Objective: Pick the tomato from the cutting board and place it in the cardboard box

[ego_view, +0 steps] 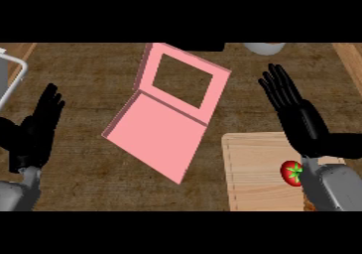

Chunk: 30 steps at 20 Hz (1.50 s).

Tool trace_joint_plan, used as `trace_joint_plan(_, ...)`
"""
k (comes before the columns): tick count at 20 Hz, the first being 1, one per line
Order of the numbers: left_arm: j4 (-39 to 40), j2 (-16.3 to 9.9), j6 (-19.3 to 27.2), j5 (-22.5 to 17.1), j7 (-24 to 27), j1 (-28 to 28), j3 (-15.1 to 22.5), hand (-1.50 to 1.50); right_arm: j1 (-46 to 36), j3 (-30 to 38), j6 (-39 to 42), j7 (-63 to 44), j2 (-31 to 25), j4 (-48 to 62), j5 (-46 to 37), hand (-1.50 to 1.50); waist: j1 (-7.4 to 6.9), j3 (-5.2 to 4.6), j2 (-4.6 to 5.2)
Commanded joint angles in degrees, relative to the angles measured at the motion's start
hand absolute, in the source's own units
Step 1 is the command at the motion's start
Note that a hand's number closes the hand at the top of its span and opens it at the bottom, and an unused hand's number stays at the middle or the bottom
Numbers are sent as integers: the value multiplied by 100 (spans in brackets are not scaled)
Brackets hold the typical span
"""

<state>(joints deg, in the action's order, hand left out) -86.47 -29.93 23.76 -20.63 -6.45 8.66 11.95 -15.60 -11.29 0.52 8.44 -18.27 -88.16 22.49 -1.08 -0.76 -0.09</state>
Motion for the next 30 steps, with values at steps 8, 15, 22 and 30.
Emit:
trace_joint_plan(8,-464,-702,-951,606,849,22,405,0,1264,1765,-1590,-736,-2373,-200,-1743,-150,1036,20,-121)
trace_joint_plan(15,-458,-517,-1291,765,1221,88,649,0,3464,2083,-1725,136,-2619,-1621,-2552,-150,553,63,-53)
trace_joint_plan(22,-283,-439,-1664,799,1420,153,642,0,4318,2060,-1364,-1216,-3277,-2797,-3544,-150,276,55,-5)
trace_joint_plan(30,-163,-248,-1834,984,1327,570,779,0,3776,805,-54,-3713,-3953,-3722,-4359,-150,-15,60,50)
